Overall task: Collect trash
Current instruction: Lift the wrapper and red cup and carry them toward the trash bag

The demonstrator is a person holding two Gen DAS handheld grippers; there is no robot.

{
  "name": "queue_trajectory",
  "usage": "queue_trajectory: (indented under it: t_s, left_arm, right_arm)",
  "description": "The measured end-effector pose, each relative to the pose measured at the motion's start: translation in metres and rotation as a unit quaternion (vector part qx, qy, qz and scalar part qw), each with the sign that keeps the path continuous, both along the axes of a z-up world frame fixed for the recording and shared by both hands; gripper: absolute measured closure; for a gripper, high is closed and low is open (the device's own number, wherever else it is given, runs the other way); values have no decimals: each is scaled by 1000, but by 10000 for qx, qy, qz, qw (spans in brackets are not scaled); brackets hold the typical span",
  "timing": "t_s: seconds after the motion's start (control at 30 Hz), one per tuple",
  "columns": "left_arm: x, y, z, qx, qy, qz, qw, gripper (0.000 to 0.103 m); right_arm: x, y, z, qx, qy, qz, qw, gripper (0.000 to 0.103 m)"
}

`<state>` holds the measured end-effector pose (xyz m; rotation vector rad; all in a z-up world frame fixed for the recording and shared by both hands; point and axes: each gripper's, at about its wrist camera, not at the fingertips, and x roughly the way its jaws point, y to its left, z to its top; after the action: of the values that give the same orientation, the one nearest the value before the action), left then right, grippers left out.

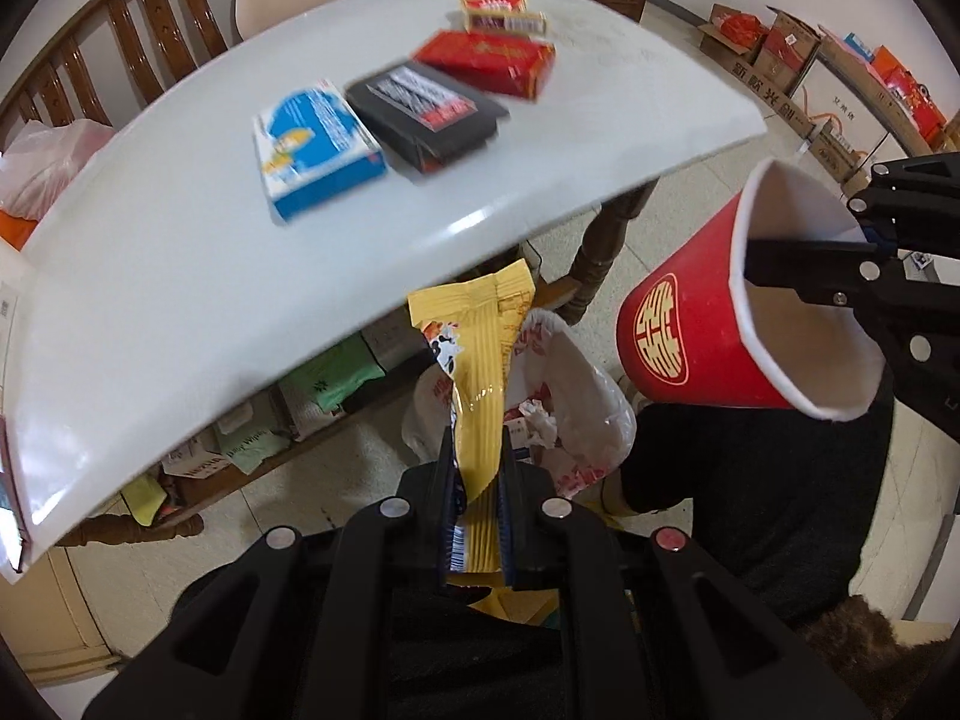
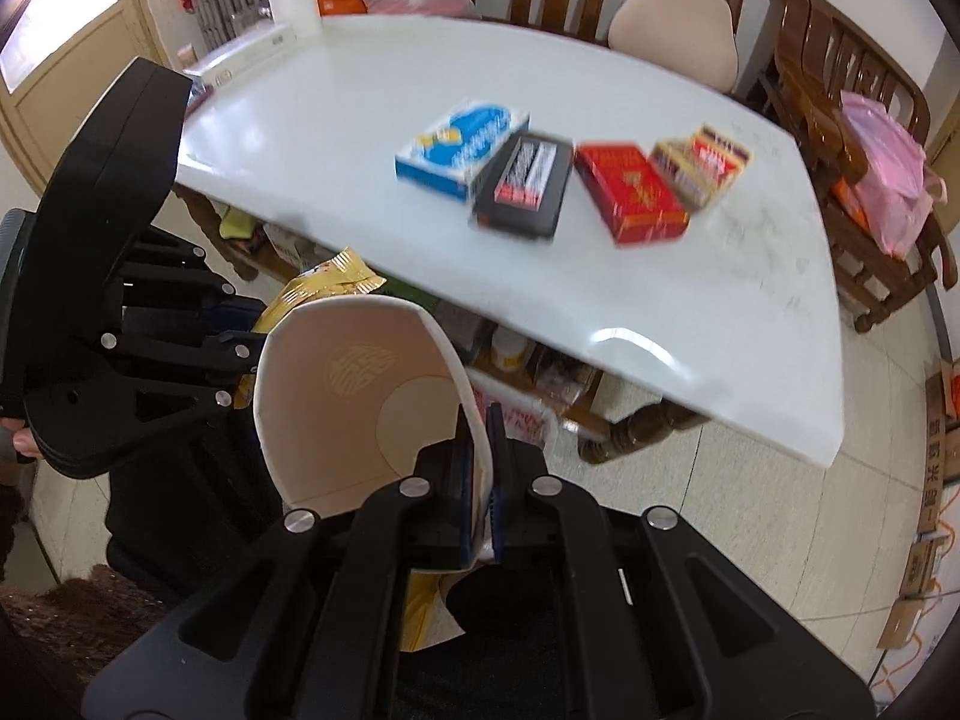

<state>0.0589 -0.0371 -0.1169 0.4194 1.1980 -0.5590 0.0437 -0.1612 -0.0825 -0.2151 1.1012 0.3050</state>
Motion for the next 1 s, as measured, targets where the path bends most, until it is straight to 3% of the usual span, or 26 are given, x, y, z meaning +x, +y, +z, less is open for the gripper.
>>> queue_trajectory:
  t_s: [0.17, 0.53, 1.0]
  left_arm:
    - [-7, -11, -28, 135, -37, -58, 9999, 91]
    - [-7, -23, -89, 217, 414, -204, 9987, 91]
    - [19, -27, -171, 435, 919, 163, 9947, 91]
  right_arm:
    - [-8, -7, -32, -67, 171, -131, 9997, 98]
    - [-5, -19, -94, -101, 443, -457, 9979, 98]
    - [23, -19, -175, -53, 749, -711, 9946, 98]
